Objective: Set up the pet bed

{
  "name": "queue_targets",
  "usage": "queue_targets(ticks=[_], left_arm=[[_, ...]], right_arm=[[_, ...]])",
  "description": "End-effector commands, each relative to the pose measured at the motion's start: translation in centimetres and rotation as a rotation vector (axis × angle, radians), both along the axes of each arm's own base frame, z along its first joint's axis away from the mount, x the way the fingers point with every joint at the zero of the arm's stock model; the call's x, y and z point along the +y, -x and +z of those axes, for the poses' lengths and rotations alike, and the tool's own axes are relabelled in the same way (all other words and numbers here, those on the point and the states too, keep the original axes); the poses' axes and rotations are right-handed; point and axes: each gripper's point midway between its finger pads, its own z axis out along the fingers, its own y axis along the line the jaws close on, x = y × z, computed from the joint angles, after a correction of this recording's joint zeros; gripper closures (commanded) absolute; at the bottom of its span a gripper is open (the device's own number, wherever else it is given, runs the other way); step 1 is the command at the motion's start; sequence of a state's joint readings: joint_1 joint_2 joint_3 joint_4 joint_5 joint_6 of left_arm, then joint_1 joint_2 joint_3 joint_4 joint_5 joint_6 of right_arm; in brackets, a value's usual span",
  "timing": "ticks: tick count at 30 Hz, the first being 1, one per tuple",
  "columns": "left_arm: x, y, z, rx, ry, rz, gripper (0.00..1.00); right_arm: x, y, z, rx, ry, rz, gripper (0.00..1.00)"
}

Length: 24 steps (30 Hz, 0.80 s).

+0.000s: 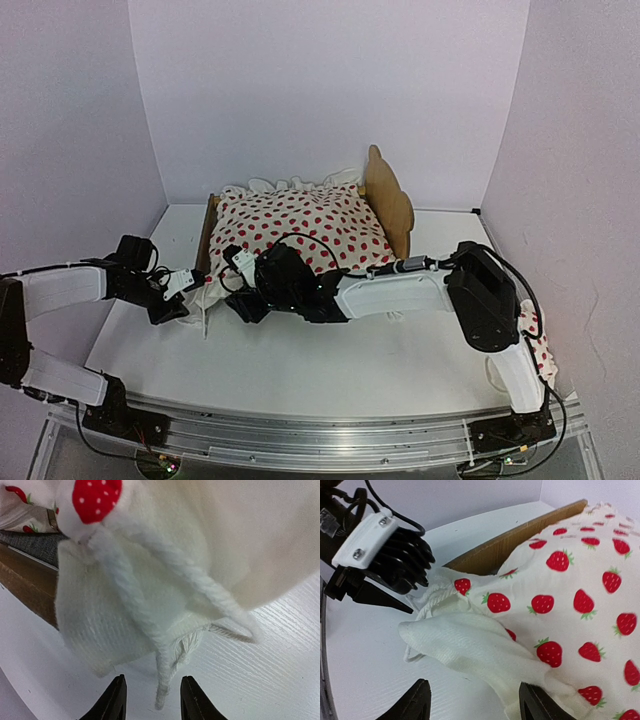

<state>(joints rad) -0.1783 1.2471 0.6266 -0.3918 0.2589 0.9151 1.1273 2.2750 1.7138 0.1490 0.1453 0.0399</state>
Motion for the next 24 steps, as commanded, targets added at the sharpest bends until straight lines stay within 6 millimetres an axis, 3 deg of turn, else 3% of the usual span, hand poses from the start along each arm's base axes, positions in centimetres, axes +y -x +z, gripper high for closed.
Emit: queue_targets(ticks=[1, 7, 12, 15, 20, 24], left_arm=[[0.1, -1.9, 0.7, -0.041, 0.000, -0.049, 0.62], [-1.2, -1.7, 0.0, 0.041, 0.073, -0.081, 0.65], [-1.7, -1.5, 0.3, 0.062, 0.107, -0.078, 0.95], [-1.7, -1.2, 0.9, 0.073, 0.113, -0.075, 1.00], [-3.2, -1.5, 5.5, 0.094, 0.220, -0.078, 1.00], [-5.1, -1.3, 9.8, 0.144, 0.353, -0.088, 1.00]], right_arm=[[-1.1, -1.0, 4.8, -0.284, 0.100, 0.047, 0.38], [-1.1, -2.0, 4.1, -0.391, 0.200, 0.063, 0.35], [-1.3, -2.6, 3.8, -0.404, 0.231, 0.035, 0.36], [-1.3, -2.7, 4.7, -0.406, 0.215, 0.017, 0.39], [-1.1, -3.5, 5.7, -0.441, 0.215, -0.003, 0.33], [-1.6, -5.3, 4.2, -0.449, 0.268, -0.061, 0.28]])
